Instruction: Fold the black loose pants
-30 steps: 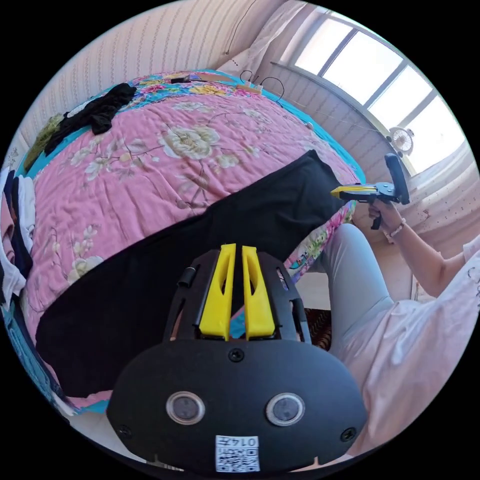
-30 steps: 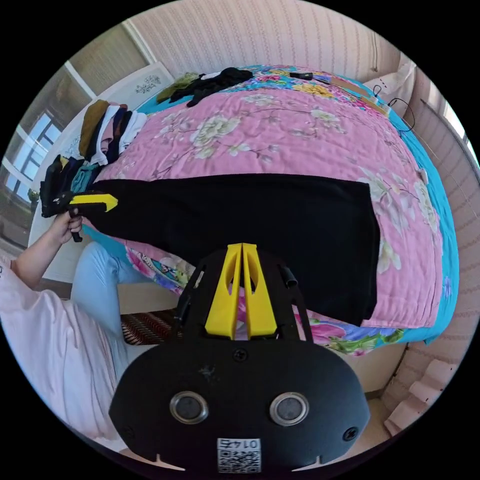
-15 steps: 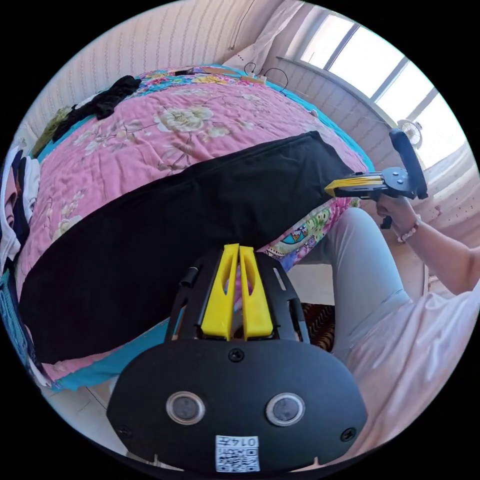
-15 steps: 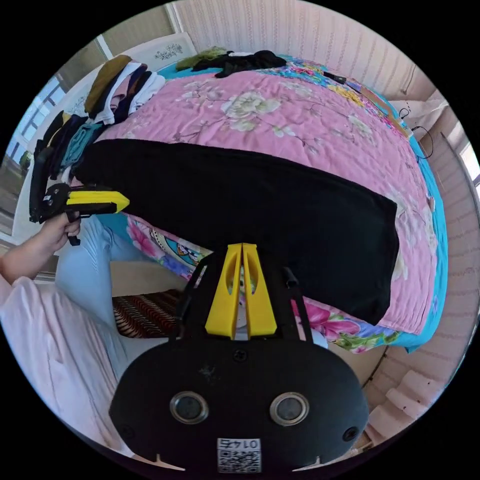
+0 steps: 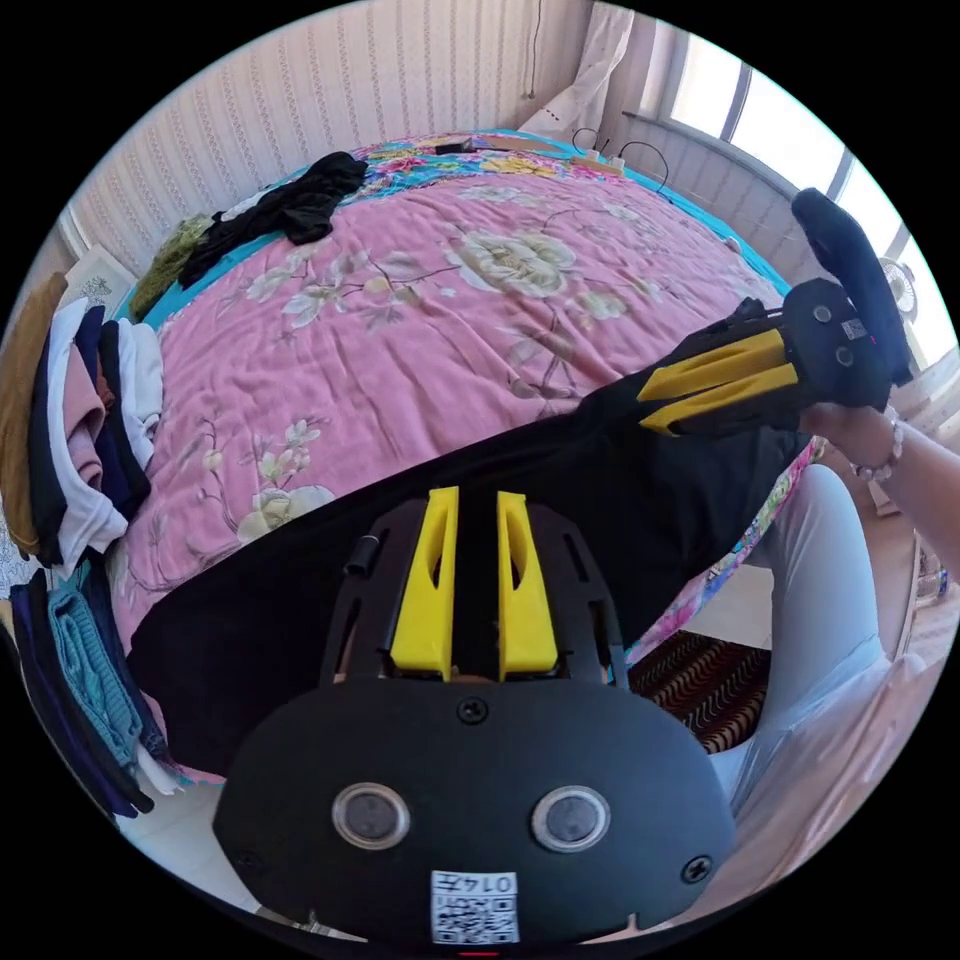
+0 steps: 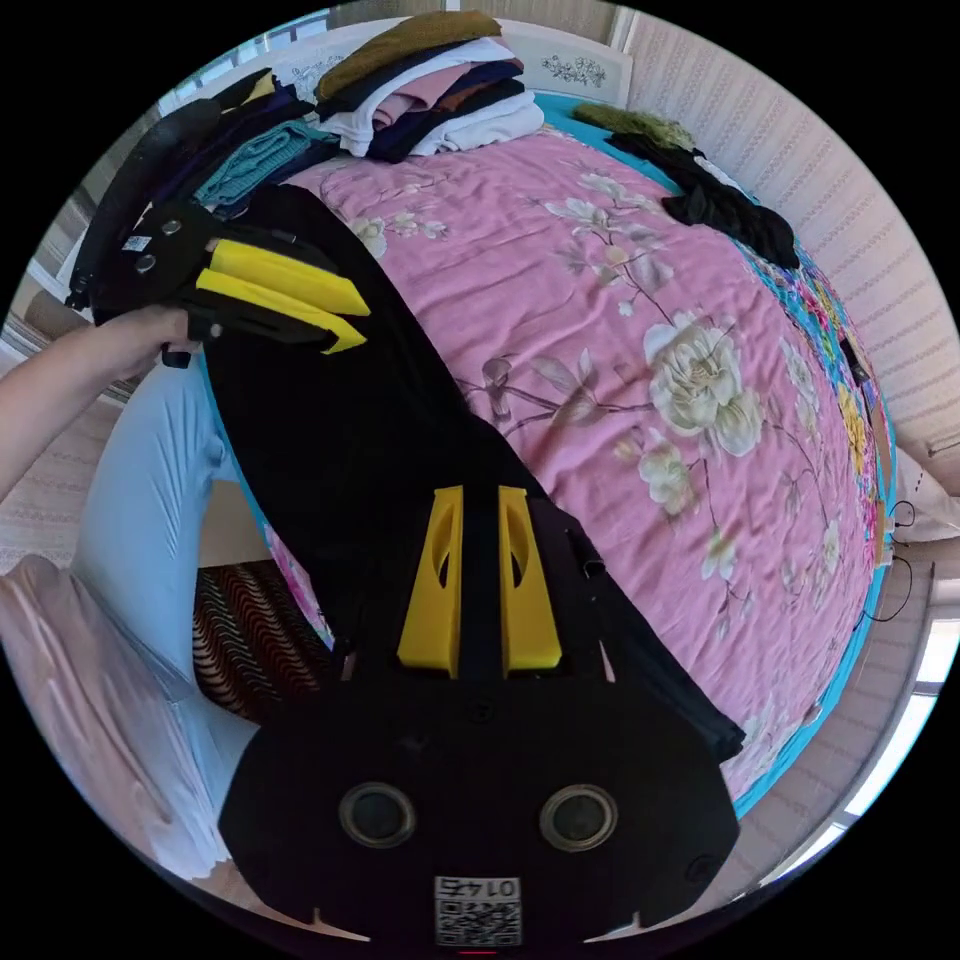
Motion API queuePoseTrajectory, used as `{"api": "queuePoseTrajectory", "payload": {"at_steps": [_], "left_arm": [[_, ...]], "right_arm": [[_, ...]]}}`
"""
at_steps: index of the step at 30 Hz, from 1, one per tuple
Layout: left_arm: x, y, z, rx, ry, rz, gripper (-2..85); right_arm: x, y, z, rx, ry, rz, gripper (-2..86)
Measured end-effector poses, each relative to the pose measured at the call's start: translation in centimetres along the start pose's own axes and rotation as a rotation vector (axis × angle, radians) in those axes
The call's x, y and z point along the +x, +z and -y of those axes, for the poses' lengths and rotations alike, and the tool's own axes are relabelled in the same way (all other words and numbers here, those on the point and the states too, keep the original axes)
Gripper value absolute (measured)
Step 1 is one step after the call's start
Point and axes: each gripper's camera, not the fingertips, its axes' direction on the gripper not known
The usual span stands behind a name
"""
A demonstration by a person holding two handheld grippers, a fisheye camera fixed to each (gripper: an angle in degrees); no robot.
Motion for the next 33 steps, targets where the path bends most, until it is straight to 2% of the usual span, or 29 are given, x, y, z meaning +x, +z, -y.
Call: {"api": "queuePoseTrajectory", "payload": {"at_steps": [3, 6, 11, 16, 20, 22, 23, 25, 27, 32, 33], "left_arm": [[0.0, 1.9, 0.1, -0.064, 0.027, -0.036, 0.9], [0.2, 1.4, -0.4, -0.035, 0.029, -0.040, -0.6], [0.0, -0.7, -0.4, 0.056, 0.001, -0.013, -0.9], [-1.1, 2.5, 0.3, -0.050, -0.083, -0.077, 0.2], [-1.0, -0.2, -0.7, 0.044, -0.129, -0.047, 3.4], [-0.1, -2.4, -1.9, 0.119, -0.120, -0.034, 2.5], [0.9, -3.4, -2.6, 0.163, -0.107, -0.082, 1.4], [3.3, -4.0, -3.5, 0.213, -0.050, -0.192, 0.0], [7.3, -2.7, -3.8, 0.179, 0.005, -0.290, -0.7], [13.3, 2.4, -3.9, 0.027, 0.081, -0.230, -1.0], [14.3, 2.2, -4.3, 0.098, 0.138, -0.171, -1.0]], "right_arm": [[0.3, 3.0, 1.3, -0.071, 0.014, 0.035, 3.7], [0.6, 2.8, 2.2, -0.089, 0.017, 0.085, 0.2], [0.0, 1.1, 3.3, -0.039, -0.017, 0.033, -0.4], [0.6, 4.8, 4.4, -0.092, 0.052, 0.067, 0.5], [1.2, 4.0, 3.5, -0.065, 0.120, 0.072, 0.5], [1.2, 2.7, 2.6, -0.042, 0.139, -0.004, 0.1], [0.9, 1.8, 2.2, -0.008, 0.134, -0.015, -0.1], [-0.2, 0.8, 2.2, 0.064, 0.092, 0.072, -0.3], [-2.3, 1.4, 4.0, 0.056, 0.038, 0.140, -0.4], [-5.2, 7.1, 6.8, -0.103, 0.025, 0.008, -0.7], [-5.7, 6.9, 6.1, -0.030, 0.024, -0.046, -0.8]]}}
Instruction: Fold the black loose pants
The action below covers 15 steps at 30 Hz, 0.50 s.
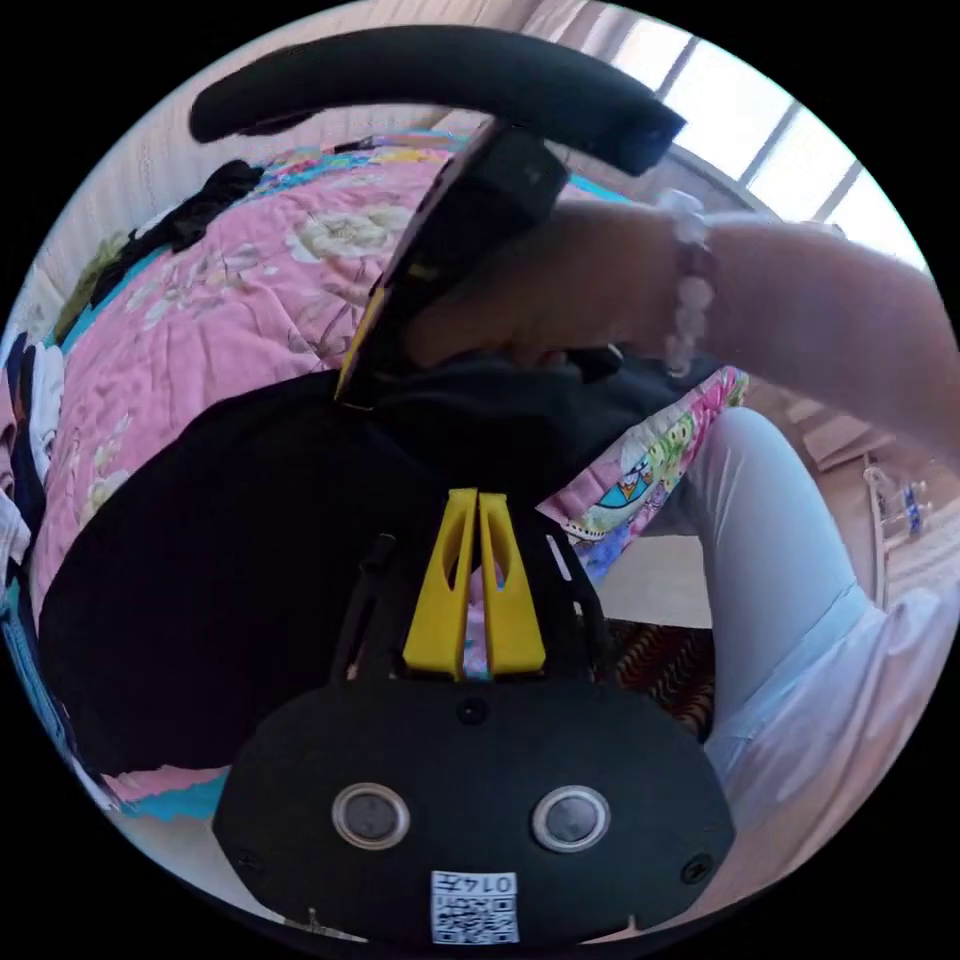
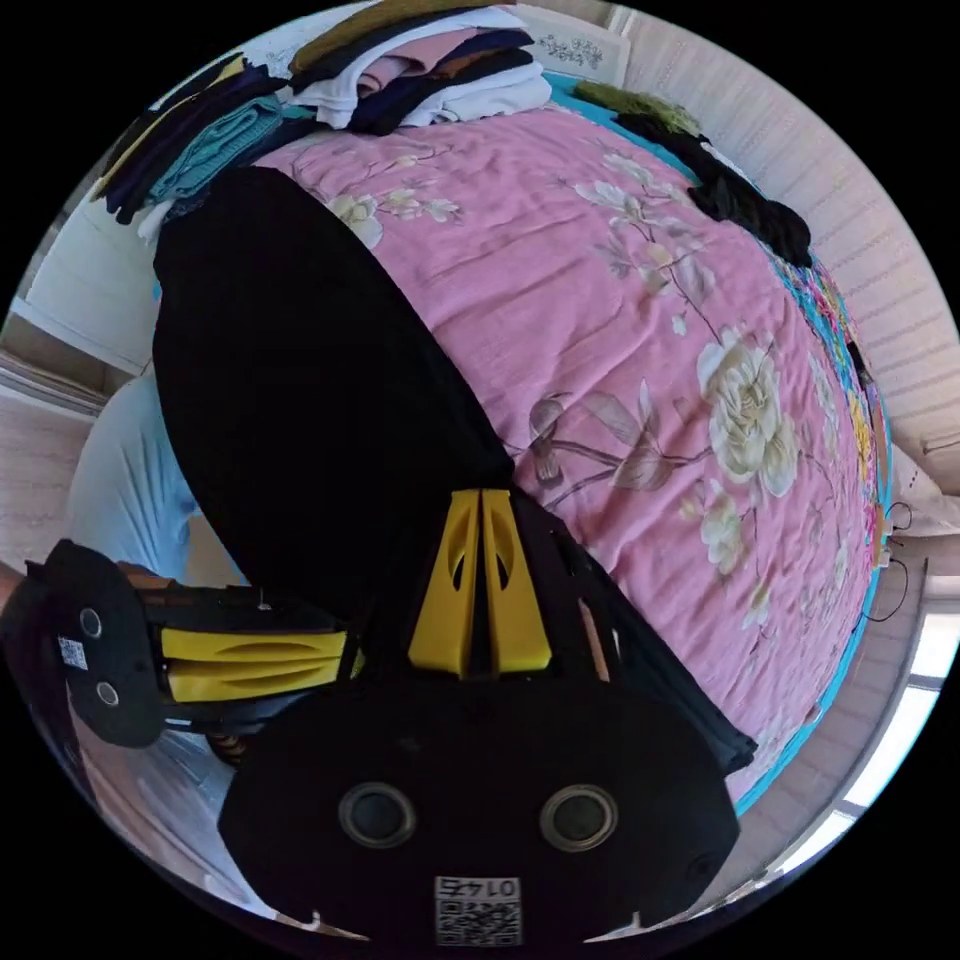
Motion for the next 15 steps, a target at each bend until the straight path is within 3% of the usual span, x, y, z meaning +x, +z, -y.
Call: {"api": "queuePoseTrajectory", "payload": {"at_steps": [4, 9, 15], "left_arm": [[0.9, -1.1, 1.3, -0.043, 0.038, -0.016, -1.0], [2.6, -0.8, 1.6, -0.065, 0.062, -0.011, -1.0], [3.5, -1.5, 3.5, -0.049, 0.075, -0.064, -1.0]], "right_arm": [[-0.4, -1.0, 0.1, -0.086, -0.107, -0.045, -0.6], [2.6, -1.4, -0.4, -0.136, 0.017, 0.138, -0.7], [7.4, -3.2, -3.9, -0.038, 0.120, 0.314, -0.8]]}}
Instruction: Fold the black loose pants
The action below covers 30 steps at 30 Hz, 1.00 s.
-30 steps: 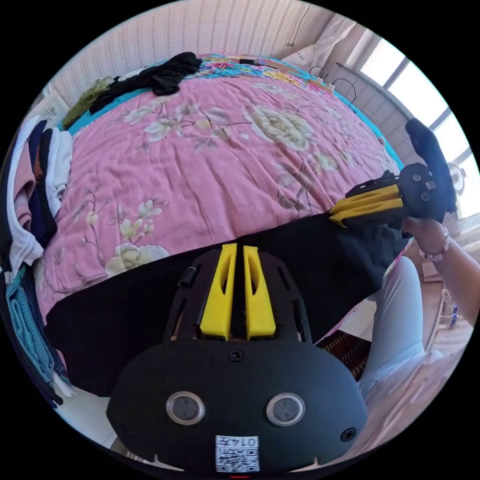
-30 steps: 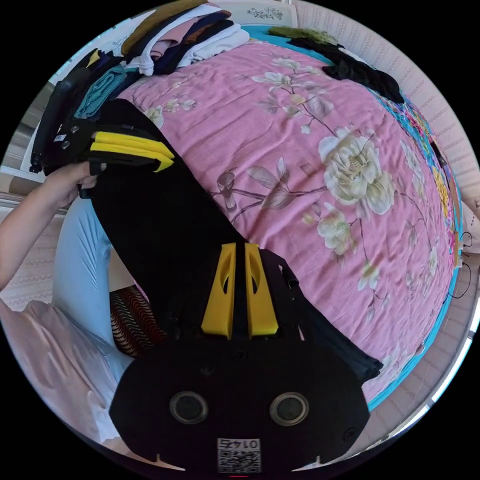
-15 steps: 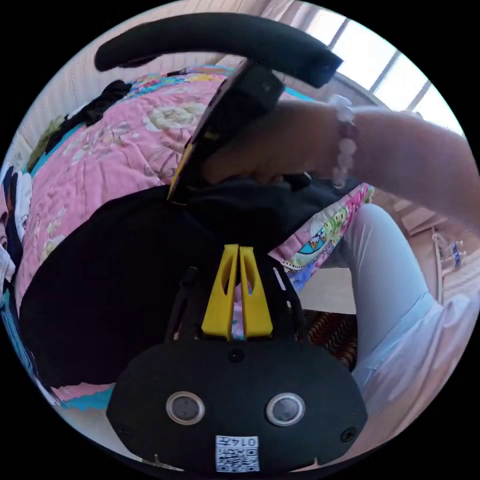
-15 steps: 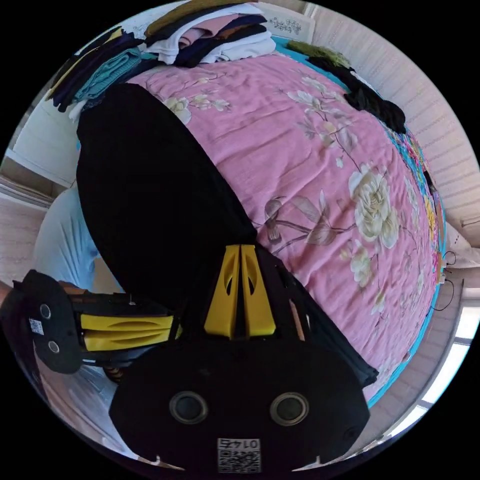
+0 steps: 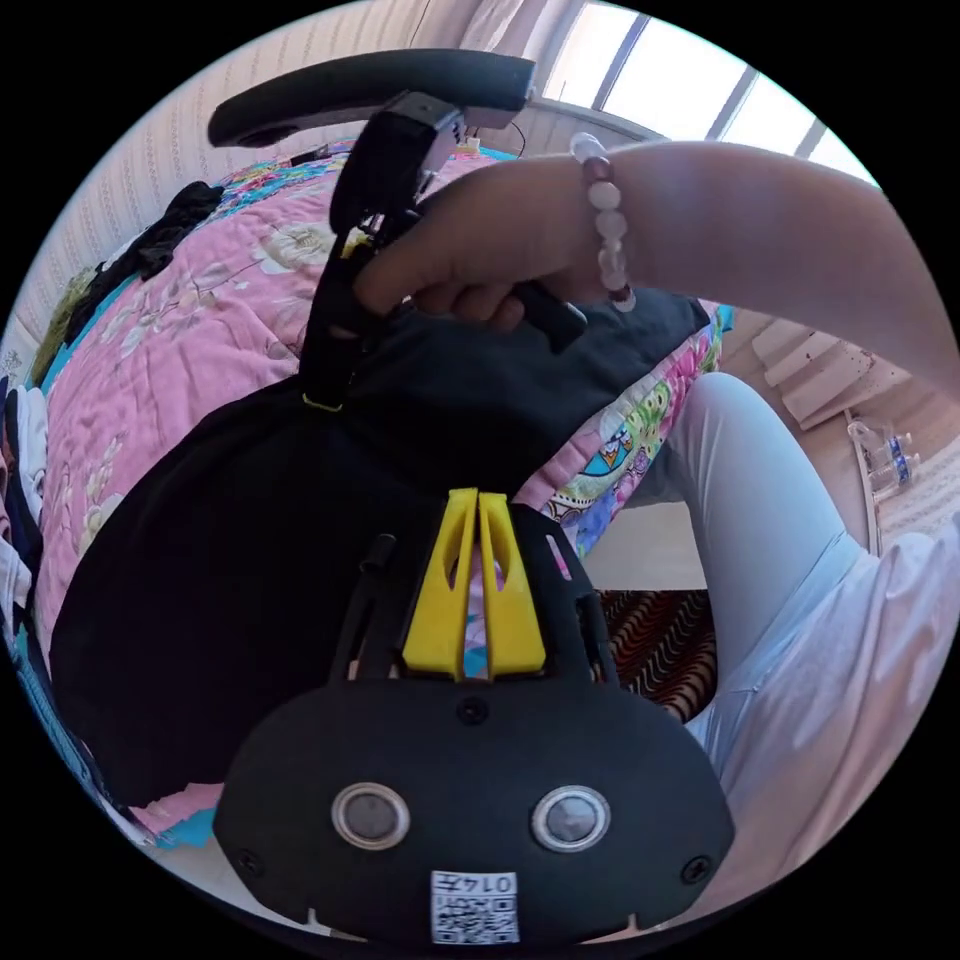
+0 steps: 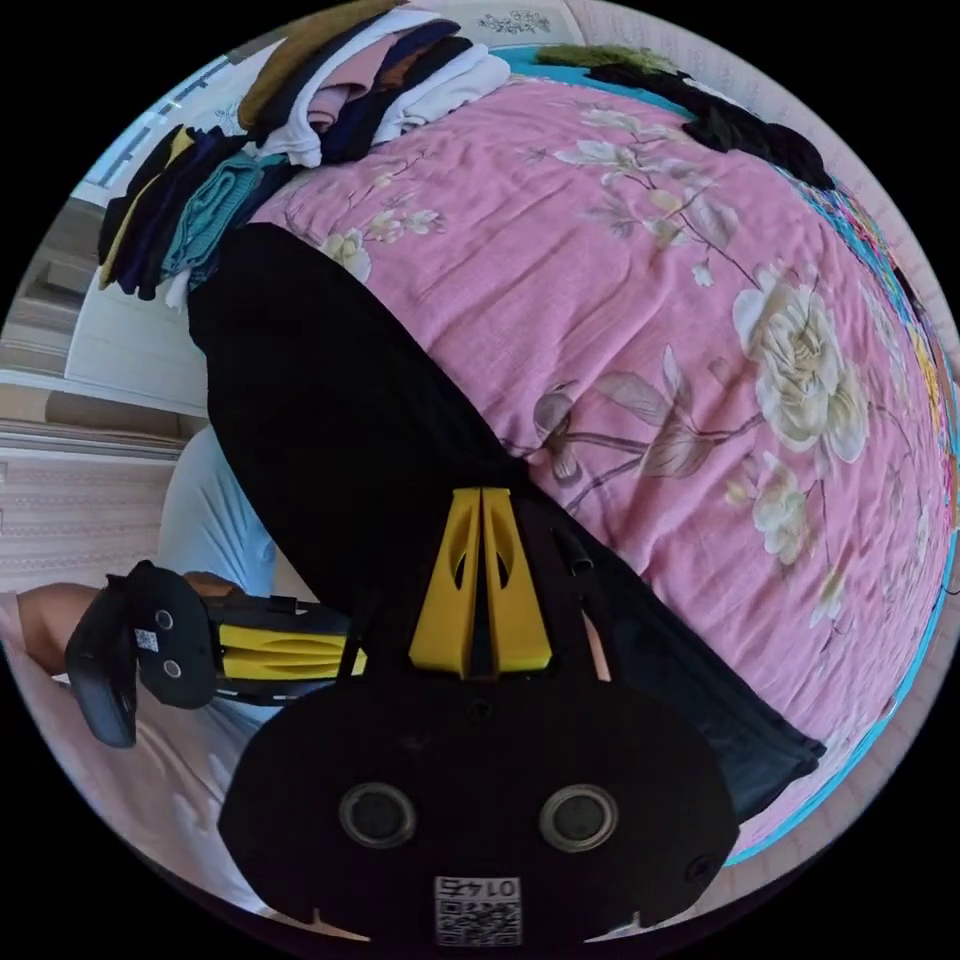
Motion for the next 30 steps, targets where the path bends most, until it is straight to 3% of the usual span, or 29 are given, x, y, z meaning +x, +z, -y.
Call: {"api": "queuePoseTrajectory", "payload": {"at_steps": [1, 3, 6, 10, 12, 21, 30], "left_arm": [[0.4, -0.3, 0.2, 0.002, 0.010, 0.011, -1.0], [2.1, -1.8, 0.5, 0.023, 0.048, 0.066, -0.9], [4.0, -3.5, 0.4, 0.100, 0.081, 0.060, -0.6], [5.8, -5.1, 1.4, 0.165, 0.069, 0.067, 2.0], [6.7, -5.9, 3.4, 0.161, 0.087, -0.038, 6.0], [10.7, -8.4, 16.9, 0.146, 0.125, -0.036, 10.5], [17.8, -6.0, 36.9, 0.082, 0.282, -0.066, 10.0]], "right_arm": [[0.6, -0.8, -0.8, 0.033, 0.016, 0.030, -0.8], [3.0, -5.0, -6.2, 0.283, 0.102, 0.116, -0.6], [6.1, -9.0, -15.7, 0.489, 0.304, 0.104, 0.1], [9.5, -11.3, -28.9, 0.648, 0.661, -0.021, 2.4], [11.2, -11.7, -36.5, 0.730, 0.849, -0.058, 8.1], [13.3, -12.7, -53.2, 1.060, 1.307, -0.231, 13.9], [17.0, -14.1, -59.7, 1.074, 1.479, -0.131, 12.8]]}}
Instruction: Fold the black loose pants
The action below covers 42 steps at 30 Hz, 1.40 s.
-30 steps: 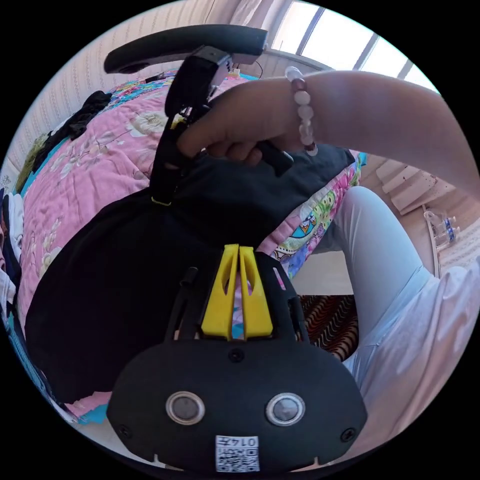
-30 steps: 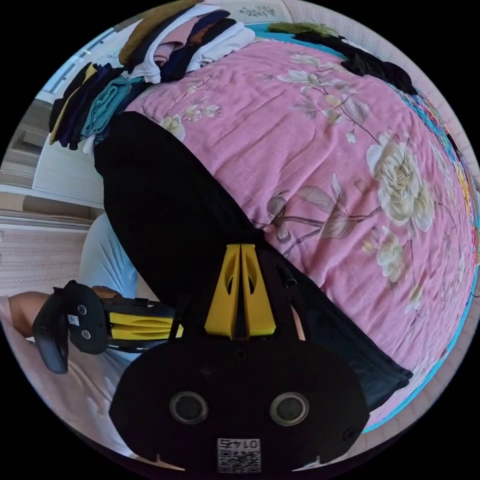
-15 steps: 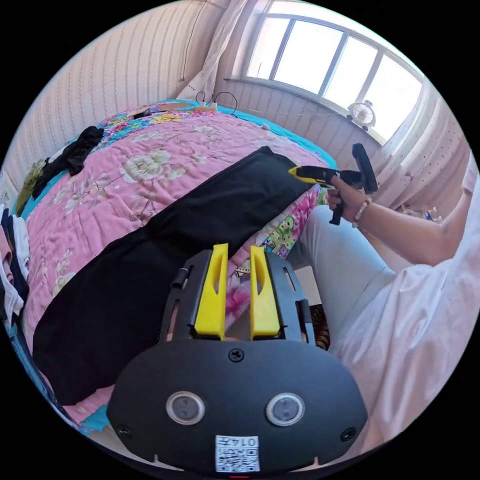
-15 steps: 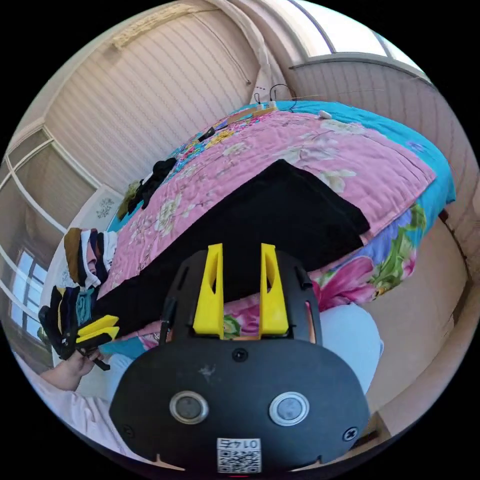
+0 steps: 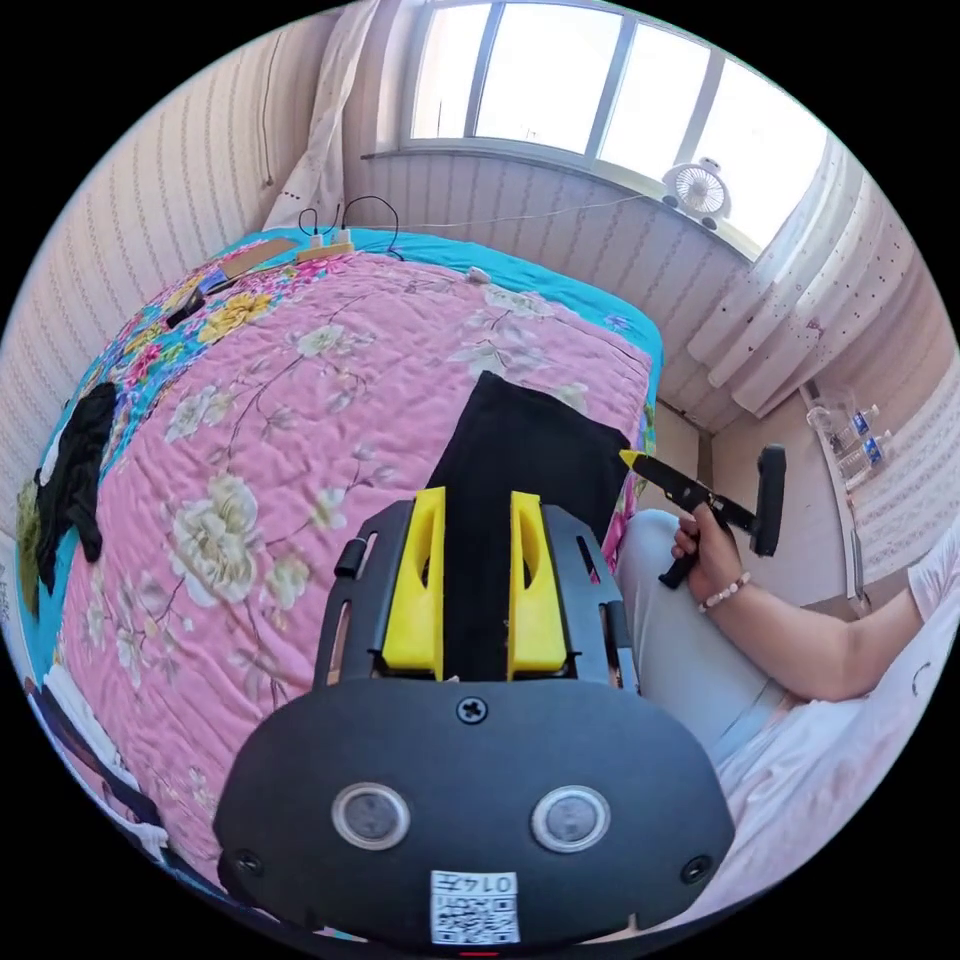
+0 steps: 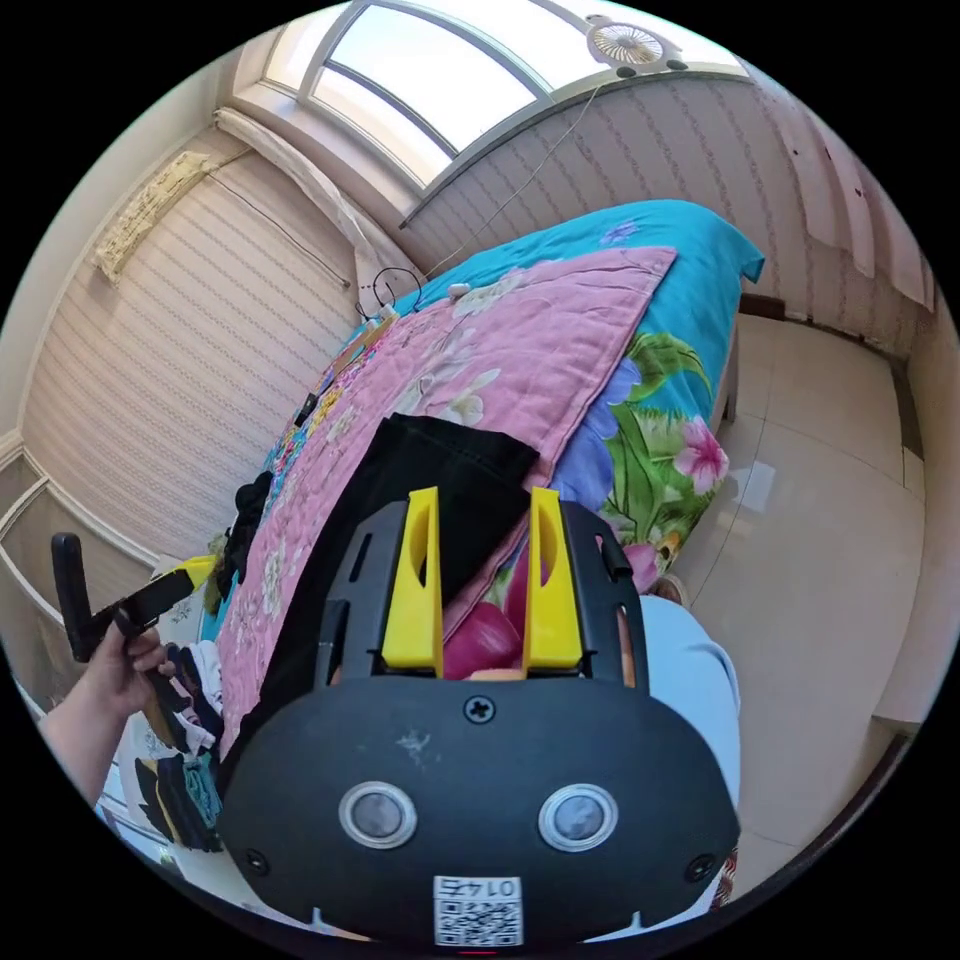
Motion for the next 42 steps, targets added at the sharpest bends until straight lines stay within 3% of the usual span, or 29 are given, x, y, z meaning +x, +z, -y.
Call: {"api": "queuePoseTrajectory", "payload": {"at_steps": [5, 9, 15, 19, 27, 30, 38, 42], "left_arm": [[2.0, 4.3, 9.2, -0.026, 0.099, -0.005, 9.7], [3.0, 9.0, 16.4, -0.104, 0.082, -0.046, 9.0], [4.4, 13.8, 22.9, -0.186, 0.129, 0.042, 7.8], [4.6, 15.6, 24.9, -0.302, 0.141, 0.061, 1.7], [6.1, 12.8, 28.6, -0.177, 0.181, 0.063, -0.7], [5.8, 12.8, 29.2, -0.160, 0.162, 0.029, -0.8], [5.0, 15.0, 28.8, -0.216, 0.117, 0.114, 1.3], [4.2, 14.0, 28.2, -0.181, 0.103, 0.105, 7.0]], "right_arm": [[2.6, -1.4, 1.7, -0.010, 0.068, 0.087, 10.9], [3.0, -1.0, 3.3, -0.108, 0.046, 0.076, 3.9], [2.9, -2.4, 4.6, -0.053, -0.009, 0.061, 1.3], [3.1, -2.9, 5.5, -0.011, -0.042, 0.082, 0.9], [4.8, -4.6, 6.5, 0.086, -0.019, 0.150, 0.7], [5.4, -5.5, 6.6, 0.174, -0.010, 0.155, 0.9], [6.6, -3.2, 7.7, 0.065, 0.087, 0.076, 6.1], [7.3, -4.3, 6.8, 0.198, 0.095, 0.117, 10.0]]}}
